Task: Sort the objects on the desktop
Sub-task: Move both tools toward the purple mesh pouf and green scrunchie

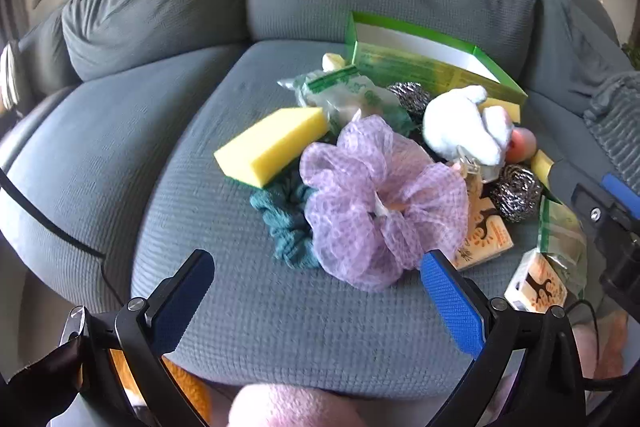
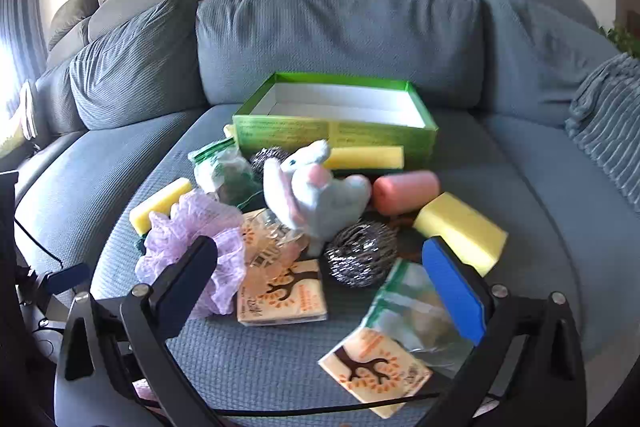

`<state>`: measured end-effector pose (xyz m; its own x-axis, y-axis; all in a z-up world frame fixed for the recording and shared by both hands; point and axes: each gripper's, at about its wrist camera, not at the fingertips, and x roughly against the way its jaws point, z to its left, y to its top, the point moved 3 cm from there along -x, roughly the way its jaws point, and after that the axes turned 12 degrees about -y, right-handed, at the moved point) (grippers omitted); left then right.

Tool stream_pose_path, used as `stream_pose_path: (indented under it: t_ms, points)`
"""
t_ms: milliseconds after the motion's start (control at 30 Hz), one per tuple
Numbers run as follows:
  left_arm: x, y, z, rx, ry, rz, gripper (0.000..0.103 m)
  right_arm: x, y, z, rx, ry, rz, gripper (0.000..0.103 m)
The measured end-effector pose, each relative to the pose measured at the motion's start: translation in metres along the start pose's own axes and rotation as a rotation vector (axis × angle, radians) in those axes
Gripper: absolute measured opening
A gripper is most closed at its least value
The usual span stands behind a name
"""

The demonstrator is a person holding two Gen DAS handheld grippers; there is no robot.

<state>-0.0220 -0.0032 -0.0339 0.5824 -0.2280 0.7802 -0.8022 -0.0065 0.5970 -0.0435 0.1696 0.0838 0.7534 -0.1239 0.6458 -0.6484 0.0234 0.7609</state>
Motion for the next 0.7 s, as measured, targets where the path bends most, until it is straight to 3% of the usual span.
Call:
stream_pose_path:
  t_ms: [167,700]
  points:
    - [-0.004,0.006,0.002,-0.044,0.0,-0.005,0.103,-0.01,-0.002,0.008,0.008,0.012,0.032,0.103]
    - [-0.015,0.007,0.011,-0.051,-0.003,-0.005,0.103,-0.02,-0.001,0.034,0.055,0.03,0.047,0.103]
